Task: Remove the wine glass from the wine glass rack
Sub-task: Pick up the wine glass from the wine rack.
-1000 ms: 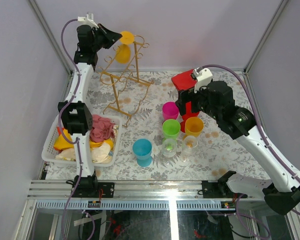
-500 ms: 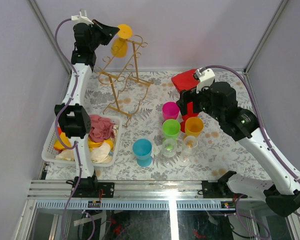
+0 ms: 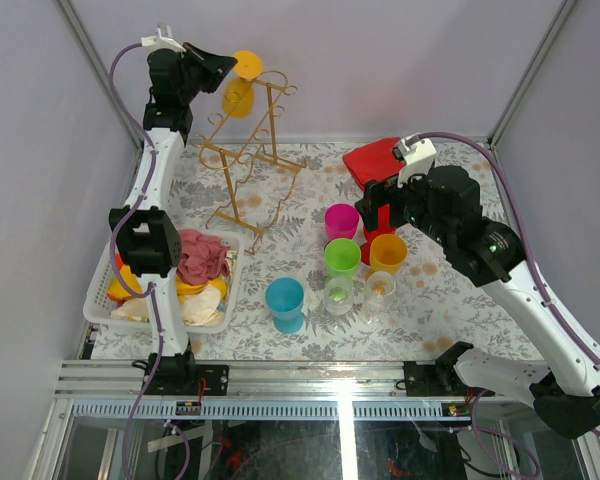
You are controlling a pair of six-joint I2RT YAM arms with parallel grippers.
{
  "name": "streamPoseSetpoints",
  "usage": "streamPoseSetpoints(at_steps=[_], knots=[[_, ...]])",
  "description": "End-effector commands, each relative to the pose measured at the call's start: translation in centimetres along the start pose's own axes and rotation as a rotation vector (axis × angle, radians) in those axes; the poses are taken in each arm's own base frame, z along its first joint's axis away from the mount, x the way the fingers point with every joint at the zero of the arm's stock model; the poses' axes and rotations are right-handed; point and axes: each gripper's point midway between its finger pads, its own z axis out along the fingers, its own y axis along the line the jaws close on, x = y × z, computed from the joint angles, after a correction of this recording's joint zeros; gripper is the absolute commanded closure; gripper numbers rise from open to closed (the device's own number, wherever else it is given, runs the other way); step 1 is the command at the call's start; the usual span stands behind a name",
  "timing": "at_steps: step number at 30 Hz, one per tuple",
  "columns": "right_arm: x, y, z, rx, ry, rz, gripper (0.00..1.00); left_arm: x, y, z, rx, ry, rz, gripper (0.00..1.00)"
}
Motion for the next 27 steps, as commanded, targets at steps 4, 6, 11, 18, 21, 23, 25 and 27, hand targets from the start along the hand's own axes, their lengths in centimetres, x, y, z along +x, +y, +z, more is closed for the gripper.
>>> streamPoseSetpoints(at_steps=[4, 6, 11, 18, 21, 23, 25, 27], knots=[[-1.2, -0.3, -0.9, 0.013, -0.046, -0.002, 0.01, -2.6, -0.8, 0.2, 0.044, -0.101, 0.019, 1.00], [-1.2, -0.3, -0.9, 0.012, -0.046, -0.001, 0.01, -2.7, -0.6, 0.3, 0.045, -0.109, 0.012, 1.00], [-1.2, -0.4, -0.9, 0.014, -0.047, -0.003, 0.01, -2.7, 0.4, 0.6, 0.033, -0.106, -0.013, 1.00], [-1.3, -0.4, -0.9, 0.013, -0.049, -0.004, 0.01, -2.3, 1.2, 0.6, 0.034, -0.093, -0.032, 1.00], [-1.3, -0.4, -0.9, 0.014, -0.051, -0.005, 0.01, -2.7, 1.0, 0.5, 0.040, -0.101, -0.032, 1.00], [-1.4, -0.4, -0.9, 0.014, -0.052, -0.005, 0.01, -3.1, 0.6, 0.3, 0.042, -0.112, -0.023, 1.00], [-1.4, -0.4, -0.9, 0.014, -0.052, -0.004, 0.01, -3.6, -0.2, -0.2, 0.055, -0.131, -0.004, 1.00], [-1.4, -0.3, -0.9, 0.011, -0.052, -0.004, 0.01, -4.2, -1.4, -1.0, 0.071, -0.155, 0.021, 1.00]])
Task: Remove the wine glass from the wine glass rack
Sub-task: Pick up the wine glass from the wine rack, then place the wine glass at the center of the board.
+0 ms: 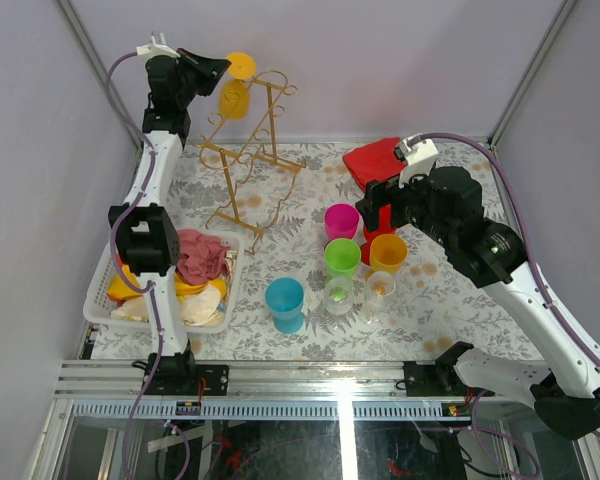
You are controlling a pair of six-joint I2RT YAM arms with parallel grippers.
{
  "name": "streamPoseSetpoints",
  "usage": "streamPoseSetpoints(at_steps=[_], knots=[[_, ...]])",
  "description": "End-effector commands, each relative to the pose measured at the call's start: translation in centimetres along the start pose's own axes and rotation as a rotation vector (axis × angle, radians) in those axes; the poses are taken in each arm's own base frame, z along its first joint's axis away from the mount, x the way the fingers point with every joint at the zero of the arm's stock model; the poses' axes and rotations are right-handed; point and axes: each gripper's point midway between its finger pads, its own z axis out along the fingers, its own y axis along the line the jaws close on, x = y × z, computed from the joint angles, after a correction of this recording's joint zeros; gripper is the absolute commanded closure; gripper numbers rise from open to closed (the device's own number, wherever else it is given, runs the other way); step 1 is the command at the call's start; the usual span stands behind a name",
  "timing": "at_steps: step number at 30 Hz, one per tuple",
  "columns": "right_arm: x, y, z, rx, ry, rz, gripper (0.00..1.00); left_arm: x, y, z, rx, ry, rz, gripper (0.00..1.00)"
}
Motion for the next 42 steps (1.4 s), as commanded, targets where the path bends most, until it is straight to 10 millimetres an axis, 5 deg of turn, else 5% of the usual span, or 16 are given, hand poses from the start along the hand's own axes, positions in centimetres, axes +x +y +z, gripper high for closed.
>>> streamPoseSetpoints(at_steps=[1, 12, 16, 22, 31, 42], knots=[[-1.2, -0.2, -0.6, 0.009, -0.044, -0.005, 0.01, -3.0, -4.1, -1.8, 0.097, -0.110, 0.077, 1.00], [-1.3, 0.8, -0.1, -0.041, -0.043, 0.018, 0.01, -5.8, -10.0, -9.3, 0.138, -0.282, 0.273, 1.00], [-1.4, 1.3, -0.1, -0.066, -0.048, 0.036, 0.01, -5.4, -10.2, -11.9, 0.092, -0.278, 0.348, 1.00], [-1.7, 2.7, -0.5, -0.142, -0.084, 0.079, 0.01, -2.4, -10.4, -17.3, 0.087, -0.209, 0.391, 1.00], [-3.3, 7.1, -1.9, -0.388, -0.153, 0.215, 0.02, 1.2, -16.8, -28.0, 0.203, -0.103, 0.481, 1.00], [-5.4, 12.4, -3.1, -0.710, -0.145, 0.425, 0.09, 9.7, -16.7, -36.9, 0.311, 0.180, 0.377, 1.00]])
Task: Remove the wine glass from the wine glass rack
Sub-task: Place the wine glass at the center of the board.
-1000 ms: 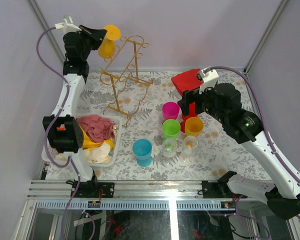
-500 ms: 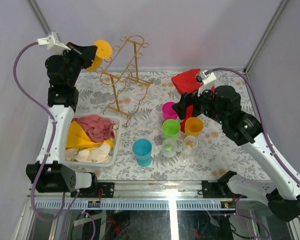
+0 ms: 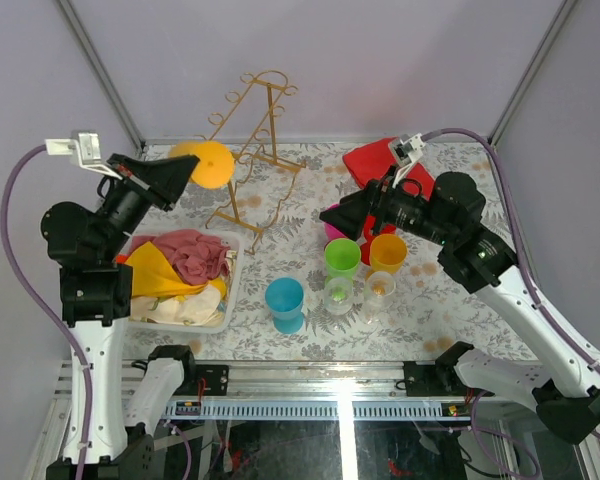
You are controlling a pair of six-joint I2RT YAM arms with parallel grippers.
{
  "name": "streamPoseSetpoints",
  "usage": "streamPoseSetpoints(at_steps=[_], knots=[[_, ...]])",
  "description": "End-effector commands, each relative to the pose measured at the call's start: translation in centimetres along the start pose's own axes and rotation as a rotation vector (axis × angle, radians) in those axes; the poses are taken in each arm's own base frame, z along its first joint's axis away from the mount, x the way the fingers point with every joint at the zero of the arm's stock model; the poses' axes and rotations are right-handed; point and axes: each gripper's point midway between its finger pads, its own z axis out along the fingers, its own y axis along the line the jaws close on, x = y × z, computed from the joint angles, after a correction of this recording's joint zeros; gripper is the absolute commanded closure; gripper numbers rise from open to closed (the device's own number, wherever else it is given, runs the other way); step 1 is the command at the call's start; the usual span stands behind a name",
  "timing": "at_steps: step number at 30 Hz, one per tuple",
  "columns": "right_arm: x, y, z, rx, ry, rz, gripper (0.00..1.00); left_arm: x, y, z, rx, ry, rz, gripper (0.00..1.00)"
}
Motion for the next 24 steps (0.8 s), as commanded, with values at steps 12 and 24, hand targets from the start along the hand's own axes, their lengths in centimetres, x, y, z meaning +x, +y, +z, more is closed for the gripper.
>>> streamPoseSetpoints(at_steps=[12, 24], knots=[[0.0, 6.7, 2.3, -0.363, 0.079, 0.203, 0.15, 8.1, -4.1, -5.5, 0.214, 0.335, -0.221, 1.00], [1.1, 10.6, 5.5, -0.451, 0.143, 0.181, 0.25, 11.2, -5.1, -5.6, 0.320, 0.445, -0.280, 1.00]])
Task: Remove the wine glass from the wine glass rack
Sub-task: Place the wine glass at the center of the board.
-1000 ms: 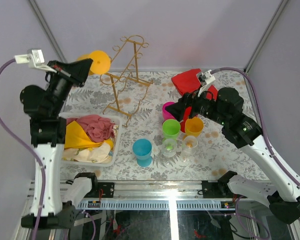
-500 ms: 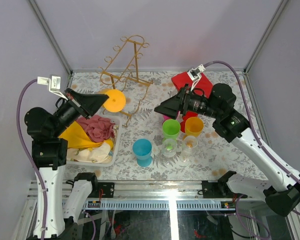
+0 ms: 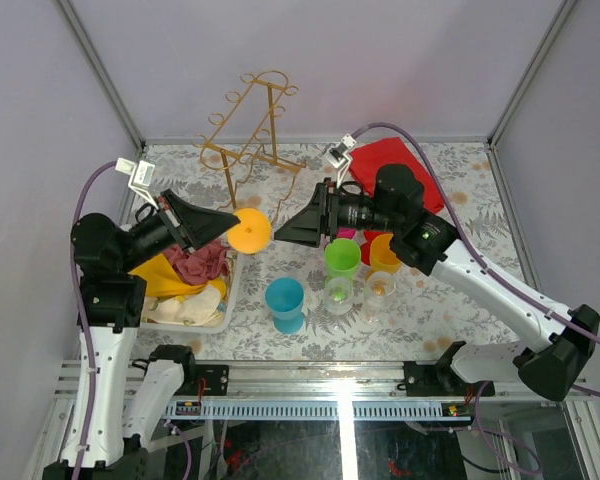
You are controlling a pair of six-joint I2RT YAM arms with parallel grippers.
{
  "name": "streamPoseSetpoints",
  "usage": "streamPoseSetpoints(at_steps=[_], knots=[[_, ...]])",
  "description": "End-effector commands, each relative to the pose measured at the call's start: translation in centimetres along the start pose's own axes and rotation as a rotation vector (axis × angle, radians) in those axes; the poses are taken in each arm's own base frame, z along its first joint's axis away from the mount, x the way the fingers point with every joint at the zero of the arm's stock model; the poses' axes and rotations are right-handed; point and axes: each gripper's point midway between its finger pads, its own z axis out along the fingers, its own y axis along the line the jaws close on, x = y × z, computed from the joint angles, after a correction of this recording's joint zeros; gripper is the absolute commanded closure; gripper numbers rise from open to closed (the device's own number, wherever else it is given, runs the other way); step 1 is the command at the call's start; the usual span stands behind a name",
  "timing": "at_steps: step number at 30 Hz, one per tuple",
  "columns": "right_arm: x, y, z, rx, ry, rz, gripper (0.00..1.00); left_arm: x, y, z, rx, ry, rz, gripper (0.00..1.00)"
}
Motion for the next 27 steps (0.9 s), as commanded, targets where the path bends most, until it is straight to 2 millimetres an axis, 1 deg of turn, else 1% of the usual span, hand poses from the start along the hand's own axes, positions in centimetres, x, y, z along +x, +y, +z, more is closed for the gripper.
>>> streamPoseSetpoints(at_steps=[1, 3, 4, 6, 8, 9, 10, 11, 13, 14, 17, 19, 23, 25, 27], knots=[[-2.4, 4.4, 0.7, -0.125, -0.045, -0.079, 0.27, 0.8, -1.3, 0.6, 0.070, 0.025, 0.024, 1.00], [-2.1, 4.4, 1.1, -0.131, -0.033, -0.074, 0.31, 1.4, -1.4, 1.2, 0.090, 0.054, 0.011, 1.00], [-2.1, 4.5, 1.2, -0.137, -0.030, -0.075, 0.36, 1.8, -1.4, 1.6, 0.100, 0.070, 0.004, 1.00], [-2.0, 4.5, 1.3, -0.141, -0.023, -0.075, 0.51, 2.3, -1.3, 2.3, 0.100, 0.074, -0.001, 1.00], [-2.0, 4.4, 1.3, -0.136, -0.024, -0.085, 0.71, 2.7, -1.2, 2.8, 0.091, 0.063, 0.005, 1.00], [-2.0, 4.4, 1.2, -0.128, -0.027, -0.091, 0.79, 2.8, -1.1, 3.0, 0.088, 0.063, 0.006, 1.00], [-2.2, 4.3, 1.1, -0.115, -0.036, -0.101, 0.85, 3.0, -1.1, 3.1, 0.088, 0.068, 0.006, 0.99], [-2.3, 4.1, 1.0, -0.098, -0.046, -0.110, 0.90, 3.3, -0.9, 3.2, 0.087, 0.079, 0.002, 0.94], [-2.6, 3.9, 0.6, -0.074, -0.060, -0.134, 0.98, 3.7, -0.6, 3.2, 0.082, 0.099, 0.002, 0.80], [-2.7, 3.8, 0.5, -0.064, -0.065, -0.145, 1.00, 4.0, -0.5, 3.2, 0.082, 0.113, 0.004, 0.77], [-2.8, 3.6, 0.3, -0.045, -0.073, -0.168, 1.00, 4.9, -0.5, 3.0, 0.098, 0.154, 0.009, 0.65], [-3.0, 3.5, 0.2, -0.036, -0.082, -0.177, 1.00, 5.7, -0.4, 2.9, 0.110, 0.187, 0.003, 0.60], [-3.3, 3.2, 0.1, -0.019, -0.104, -0.190, 1.00, 6.8, -0.5, 2.4, 0.123, 0.220, 0.002, 0.59], [-3.3, 3.5, 0.1, -0.033, -0.105, -0.194, 1.00, 6.9, -0.4, 2.3, 0.120, 0.218, 0.002, 0.60], [-3.3, 4.3, 0.0, -0.070, -0.102, -0.196, 1.00, 6.9, -0.3, 2.4, 0.114, 0.216, 0.001, 0.63]])
